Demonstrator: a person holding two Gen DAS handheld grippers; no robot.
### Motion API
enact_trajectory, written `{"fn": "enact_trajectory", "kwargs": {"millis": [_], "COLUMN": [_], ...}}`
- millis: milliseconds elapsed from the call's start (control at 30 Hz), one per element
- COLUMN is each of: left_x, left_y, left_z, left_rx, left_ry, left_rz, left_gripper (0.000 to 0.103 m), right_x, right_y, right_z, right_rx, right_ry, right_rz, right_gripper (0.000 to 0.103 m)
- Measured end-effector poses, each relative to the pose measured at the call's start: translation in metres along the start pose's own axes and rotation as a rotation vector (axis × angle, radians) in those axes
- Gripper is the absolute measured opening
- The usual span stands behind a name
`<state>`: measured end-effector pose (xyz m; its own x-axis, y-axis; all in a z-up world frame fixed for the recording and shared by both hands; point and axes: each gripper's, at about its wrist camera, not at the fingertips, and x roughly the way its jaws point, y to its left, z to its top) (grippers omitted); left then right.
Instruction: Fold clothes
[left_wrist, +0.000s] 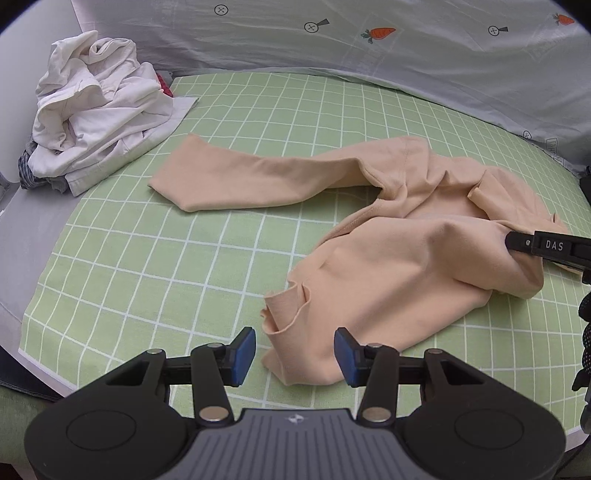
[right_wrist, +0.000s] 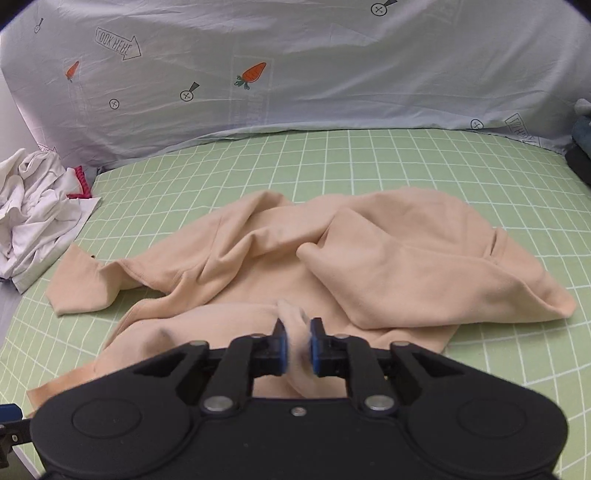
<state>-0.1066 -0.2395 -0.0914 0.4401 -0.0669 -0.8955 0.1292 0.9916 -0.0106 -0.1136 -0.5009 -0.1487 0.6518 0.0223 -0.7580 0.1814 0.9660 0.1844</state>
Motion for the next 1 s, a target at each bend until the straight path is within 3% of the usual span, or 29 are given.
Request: {"fn": "enact_trajectory", "kwargs": {"millis": [133, 367, 467, 533, 567, 667, 1000], "left_x": [-0.001, 0.004, 0.005, 0.007, 0.008, 0.011, 0.033], "left_y": [0.002, -0.004, -0.010, -0.016, -0.018, -0.026, -0.054], "left_z": [-0.002, 0.003, 0.007, 0.014, 0.018, 0.031, 0.095], "left_rx": [-0.017, -0.014, 0.002, 0.014, 0.019, 0.034, 0.067], "left_ry": [0.001, 0.016, 0.013, 0.008, 0.006, -0.014, -0.083], "left_rz": [-0.003, -0.002, -0.009, -0.015, -0.017, -0.019, -0.018], "left_gripper": [0.049, 0.048, 0.049, 0.048, 0.049, 0.049, 0.049], "right_x": [-0.042, -0.054, -0.064, -0.073, -0.076, -0.078, -0.036], "right_y": [-0.022, -0.072, -0.075, -0.069, -0.068, -0.071, -0.116], "right_z": [-0.030, -0.086, -0.082, -0.073, -0.067, -0.048, 0.014], "right_rx": [0.044, 0.101, 0.116, 0.082, 0.066, 0.052, 0.090], "right_ry": [-0.001, 0.217, 0.177, 0.101, 0.065, -0.001, -0.059], "right_rz": [-0.033, -0.171, -0.178, -0.197, -0.204, -0.197, -0.237], "right_gripper": [0.011, 0.011, 0.014, 0.038, 0.042, 0.044, 0.044]}}
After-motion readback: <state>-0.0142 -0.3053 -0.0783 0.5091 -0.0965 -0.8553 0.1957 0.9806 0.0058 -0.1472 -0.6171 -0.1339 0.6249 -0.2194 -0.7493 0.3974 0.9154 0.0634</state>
